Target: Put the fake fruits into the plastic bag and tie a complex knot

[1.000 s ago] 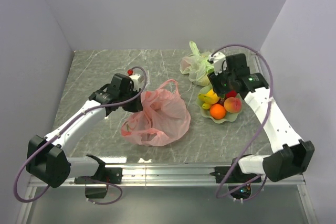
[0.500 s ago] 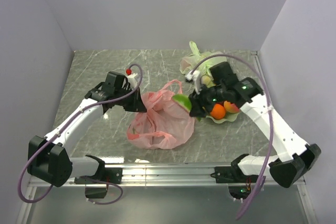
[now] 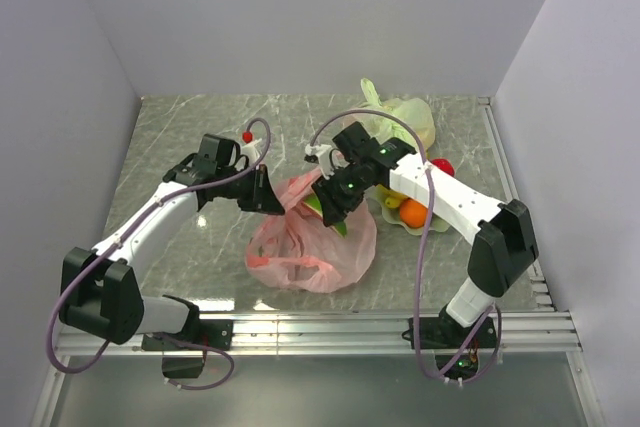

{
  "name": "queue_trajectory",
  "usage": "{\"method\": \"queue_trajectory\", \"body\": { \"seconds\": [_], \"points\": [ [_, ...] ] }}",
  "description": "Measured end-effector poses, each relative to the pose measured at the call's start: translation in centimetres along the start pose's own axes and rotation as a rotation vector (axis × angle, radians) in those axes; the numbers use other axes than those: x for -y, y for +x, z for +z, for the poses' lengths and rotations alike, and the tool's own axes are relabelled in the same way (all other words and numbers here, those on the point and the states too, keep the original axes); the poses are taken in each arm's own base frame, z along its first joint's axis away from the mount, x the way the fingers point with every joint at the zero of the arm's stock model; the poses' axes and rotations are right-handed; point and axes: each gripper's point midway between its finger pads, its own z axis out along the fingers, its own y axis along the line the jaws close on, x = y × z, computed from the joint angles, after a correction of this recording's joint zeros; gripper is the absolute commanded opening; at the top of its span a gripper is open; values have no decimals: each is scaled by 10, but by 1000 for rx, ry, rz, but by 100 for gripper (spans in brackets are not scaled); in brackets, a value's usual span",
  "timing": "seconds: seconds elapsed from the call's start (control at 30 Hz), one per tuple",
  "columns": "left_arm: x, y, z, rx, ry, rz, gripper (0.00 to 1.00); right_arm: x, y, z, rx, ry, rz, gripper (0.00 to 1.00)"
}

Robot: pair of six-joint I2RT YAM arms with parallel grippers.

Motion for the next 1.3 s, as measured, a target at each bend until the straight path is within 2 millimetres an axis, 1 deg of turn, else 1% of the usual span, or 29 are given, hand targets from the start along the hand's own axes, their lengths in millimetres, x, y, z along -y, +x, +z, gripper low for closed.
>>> {"method": "queue_trajectory", "body": {
  "seconds": [0.03,0.1,0.13,0.17,0.33,0.37,0.43,0.47,0.53,0.57,0.6,0.63,0.7,0.73,0.8,0.87,0.9,1.0,1.1,1.17,1.3],
  "points": [
    [0,-1,1,-1,12,-3,0,3,-5,4,14,27,11,38],
    [0,-1,2,-8,26,-15,1,8,-16,8,62,85,15,66],
    [-1,-2,3,-8,32,-19,0,9,-21,10,88,105,11,90],
    [-2,-2,4,-10,37,-25,1,8,-22,13,105,120,15,92],
    [-9,-3,6,-21,43,-60,1,1,-20,21,127,138,-6,97],
    [-10,-3,6,-22,44,-63,1,-1,-19,21,129,135,-10,97],
    [-12,-4,6,-21,41,-69,0,-4,-19,12,144,131,-24,96],
    [-12,-4,6,-21,40,-70,1,-6,-21,4,163,127,-31,96],
    [-12,-4,5,-20,39,-66,1,-7,-27,-20,224,126,-47,94],
    [-13,-4,5,-20,38,-63,0,-4,-30,-39,273,137,-48,94],
    [-13,-4,5,-20,38,-61,1,1,-32,-55,309,157,-47,95],
    [-13,-4,5,-19,37,-60,1,11,-32,-73,349,190,-42,94],
    [-13,-3,5,-17,36,-58,0,39,-28,-116,421,299,-14,94],
    [-14,-2,5,-18,35,-58,1,55,-23,-132,439,354,7,94],
    [-13,0,4,-16,34,-55,0,93,-7,-164,452,479,64,94],
    [-13,0,3,-14,32,-51,1,131,18,-186,420,593,137,94],
    [-13,0,3,-13,32,-49,0,148,33,-191,385,632,179,94],
    [-14,0,3,-13,31,-49,1,187,67,-200,290,707,290,96],
    [-14,0,3,-13,30,-49,1,220,97,-202,206,761,376,97],
    [-14,0,3,-13,29,-49,1,233,108,-199,162,777,402,97],
    [-14,0,3,-13,27,-47,1,247,116,-183,105,757,420,98]
  ]
}}
